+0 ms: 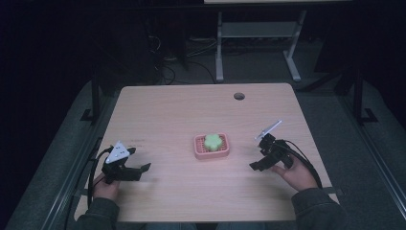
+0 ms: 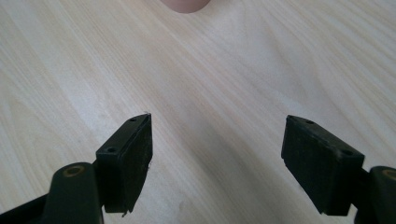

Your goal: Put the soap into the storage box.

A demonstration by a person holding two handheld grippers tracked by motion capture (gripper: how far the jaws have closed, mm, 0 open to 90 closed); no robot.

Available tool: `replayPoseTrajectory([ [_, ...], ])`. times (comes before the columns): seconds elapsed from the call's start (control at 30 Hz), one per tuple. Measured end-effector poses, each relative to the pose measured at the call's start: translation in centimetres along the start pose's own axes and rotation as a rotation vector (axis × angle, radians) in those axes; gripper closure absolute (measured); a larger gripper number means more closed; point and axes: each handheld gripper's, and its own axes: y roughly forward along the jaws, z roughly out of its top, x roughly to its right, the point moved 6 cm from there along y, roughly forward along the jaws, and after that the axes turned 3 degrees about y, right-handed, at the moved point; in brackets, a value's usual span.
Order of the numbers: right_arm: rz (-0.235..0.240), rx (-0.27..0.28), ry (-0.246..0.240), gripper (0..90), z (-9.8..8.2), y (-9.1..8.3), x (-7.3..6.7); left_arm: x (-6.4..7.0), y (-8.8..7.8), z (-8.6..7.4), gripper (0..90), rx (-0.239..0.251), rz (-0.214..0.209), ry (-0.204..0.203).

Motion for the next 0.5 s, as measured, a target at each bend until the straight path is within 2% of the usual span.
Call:
replayPoseTrajectory([
  [0.23,-0.005,0.005,0.0,24.6,-0.8,-0.2,-0.2,0.0,0.0,-0.1,14.4,-0.011,-0.002,0.007],
  [0.5,-0.006,0.006,0.01,24.6,-2.0,-0.3,-0.2,0.1,0.1,-0.1,14.4,-0.003,-0.003,-0.007],
])
